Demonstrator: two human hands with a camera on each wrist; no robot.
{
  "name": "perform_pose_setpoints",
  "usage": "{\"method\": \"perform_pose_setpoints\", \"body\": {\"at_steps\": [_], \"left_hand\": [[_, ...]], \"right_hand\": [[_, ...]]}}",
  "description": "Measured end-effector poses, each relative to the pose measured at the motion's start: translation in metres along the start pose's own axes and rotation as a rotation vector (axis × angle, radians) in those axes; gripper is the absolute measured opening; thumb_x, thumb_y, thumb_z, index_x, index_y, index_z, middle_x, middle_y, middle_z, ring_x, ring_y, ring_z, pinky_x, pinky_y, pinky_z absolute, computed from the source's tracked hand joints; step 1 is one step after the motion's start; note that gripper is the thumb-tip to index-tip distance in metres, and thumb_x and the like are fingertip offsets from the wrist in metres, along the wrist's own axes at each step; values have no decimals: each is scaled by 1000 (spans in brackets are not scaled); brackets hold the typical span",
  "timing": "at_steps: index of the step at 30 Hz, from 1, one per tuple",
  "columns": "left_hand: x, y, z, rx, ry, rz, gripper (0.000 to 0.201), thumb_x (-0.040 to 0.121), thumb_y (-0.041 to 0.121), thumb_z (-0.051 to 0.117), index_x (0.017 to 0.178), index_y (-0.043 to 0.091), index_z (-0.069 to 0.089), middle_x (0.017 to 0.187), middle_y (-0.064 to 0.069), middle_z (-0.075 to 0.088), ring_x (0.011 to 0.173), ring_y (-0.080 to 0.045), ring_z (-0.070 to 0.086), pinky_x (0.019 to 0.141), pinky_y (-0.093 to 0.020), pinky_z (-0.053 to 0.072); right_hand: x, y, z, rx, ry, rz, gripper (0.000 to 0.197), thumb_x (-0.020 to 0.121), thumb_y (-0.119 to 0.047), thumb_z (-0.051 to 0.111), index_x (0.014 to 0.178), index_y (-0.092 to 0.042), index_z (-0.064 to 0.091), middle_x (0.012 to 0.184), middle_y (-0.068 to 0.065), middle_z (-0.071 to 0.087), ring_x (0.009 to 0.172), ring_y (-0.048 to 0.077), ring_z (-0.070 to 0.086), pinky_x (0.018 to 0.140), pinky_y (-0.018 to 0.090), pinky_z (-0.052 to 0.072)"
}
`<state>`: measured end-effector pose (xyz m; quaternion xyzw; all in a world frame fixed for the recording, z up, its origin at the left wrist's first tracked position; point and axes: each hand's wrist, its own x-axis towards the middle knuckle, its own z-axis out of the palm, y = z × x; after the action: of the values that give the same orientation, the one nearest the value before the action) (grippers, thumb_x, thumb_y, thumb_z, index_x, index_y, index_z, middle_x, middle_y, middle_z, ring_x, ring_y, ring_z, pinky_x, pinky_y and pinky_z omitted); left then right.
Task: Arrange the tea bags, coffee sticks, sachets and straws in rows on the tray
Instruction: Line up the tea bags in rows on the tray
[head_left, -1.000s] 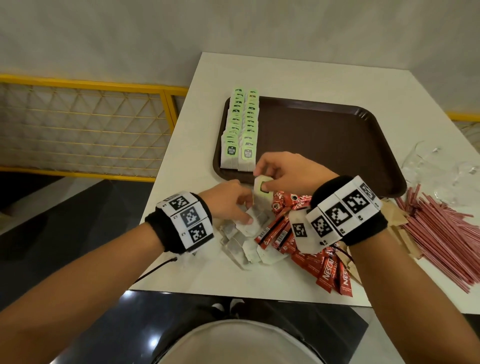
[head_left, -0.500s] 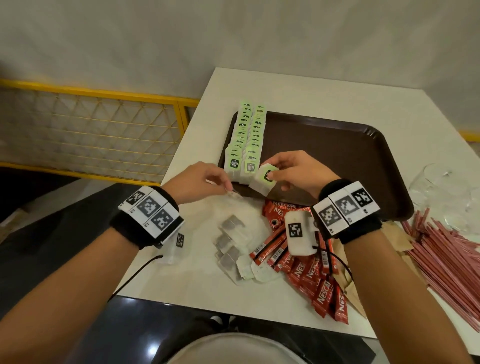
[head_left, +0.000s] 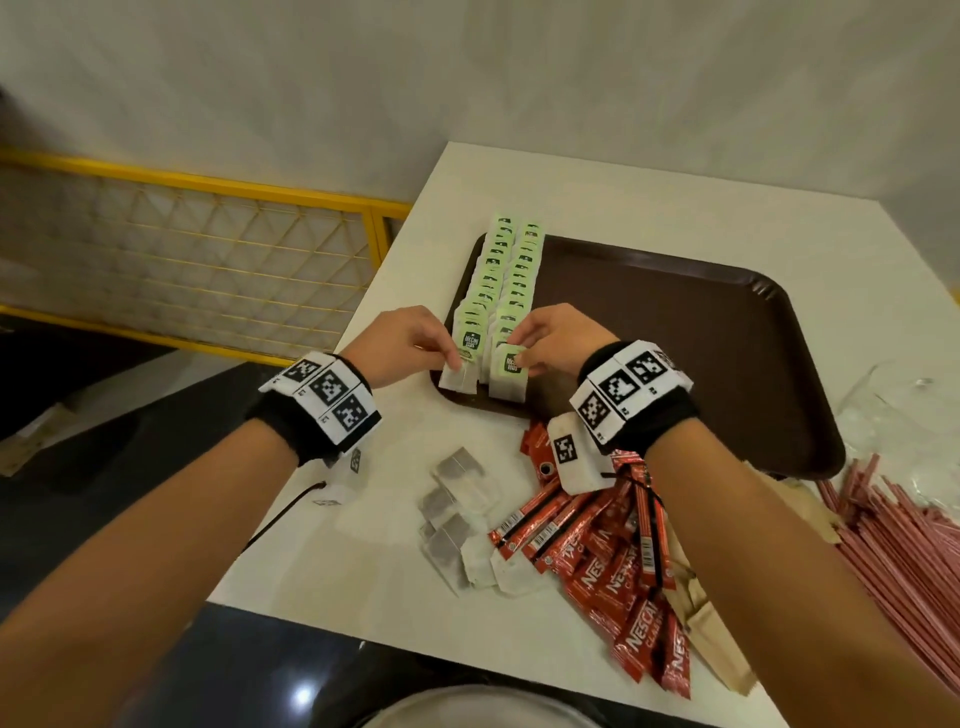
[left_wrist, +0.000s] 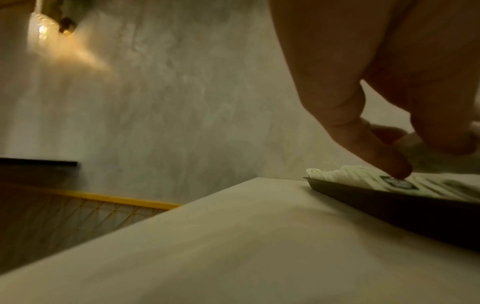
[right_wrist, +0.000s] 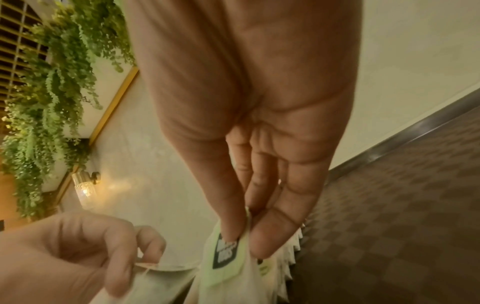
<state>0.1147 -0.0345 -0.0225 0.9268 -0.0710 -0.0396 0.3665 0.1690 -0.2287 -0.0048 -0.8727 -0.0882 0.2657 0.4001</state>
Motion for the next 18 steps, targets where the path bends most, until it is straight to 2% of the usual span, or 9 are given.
{"method": "perform_pose_setpoints", "body": {"at_steps": [3,5,8,10,12,15,17,18], "left_hand": [[9,-2,0,67,-44,29,28,80,-1,67,79,27,69,95,2,55,89,-10,55,79,-3,37],[13,-5,1,75,-68,42,33,79,-5,62,81,27,70,97,3,55,92,-11,55,80,-3,35],[18,-8,2,20,-34,15,28,79,-4,61,81,21,72,94,6,57,90,-9,56,79,-1,38],[21,-10,0,-18,-38,13,21,78,-2,64,80,17,73,94,7,58,91,-13,59,85,-9,43],[23,-11,-2,1,-79,36,9,77,2,69,79,9,74,98,2,59,94,-16,60,91,-24,49],[26,-10,-5,74,-72,86,8,73,8,72,72,14,67,99,0,58,93,-15,59,86,-31,52],[29,-10,-7,92,-49,129,11,72,13,74,75,17,64,97,1,55,91,-15,56,80,-25,51],[29,-10,-8,104,-65,165,14,72,15,74,82,18,64,98,2,52,91,-13,53,78,-17,47]], "right_hand": [[7,-1,2,-21,4,6,16,82,2,65,94,-8,61,82,1,58,79,18,63,85,33,55],[10,-1,3,-26,15,14,17,82,1,66,95,-8,61,83,1,58,77,17,63,82,31,56],[12,0,4,-37,49,23,19,82,0,66,99,-7,62,87,2,58,74,15,63,77,28,57],[12,-1,5,-66,78,26,17,82,-2,67,97,-9,61,93,5,59,78,17,64,79,29,57],[11,-2,5,-101,115,31,19,82,-5,68,98,-11,60,99,8,61,81,18,65,78,29,57],[6,-4,6,-164,127,35,31,79,-15,73,105,-12,56,99,5,58,88,20,61,82,33,55],[1,-5,6,-191,109,57,41,76,-18,76,108,-11,53,93,1,55,90,21,59,84,37,54],[-1,-5,7,-192,96,79,44,74,-18,78,108,-10,51,90,0,55,88,22,60,83,39,55]]}}
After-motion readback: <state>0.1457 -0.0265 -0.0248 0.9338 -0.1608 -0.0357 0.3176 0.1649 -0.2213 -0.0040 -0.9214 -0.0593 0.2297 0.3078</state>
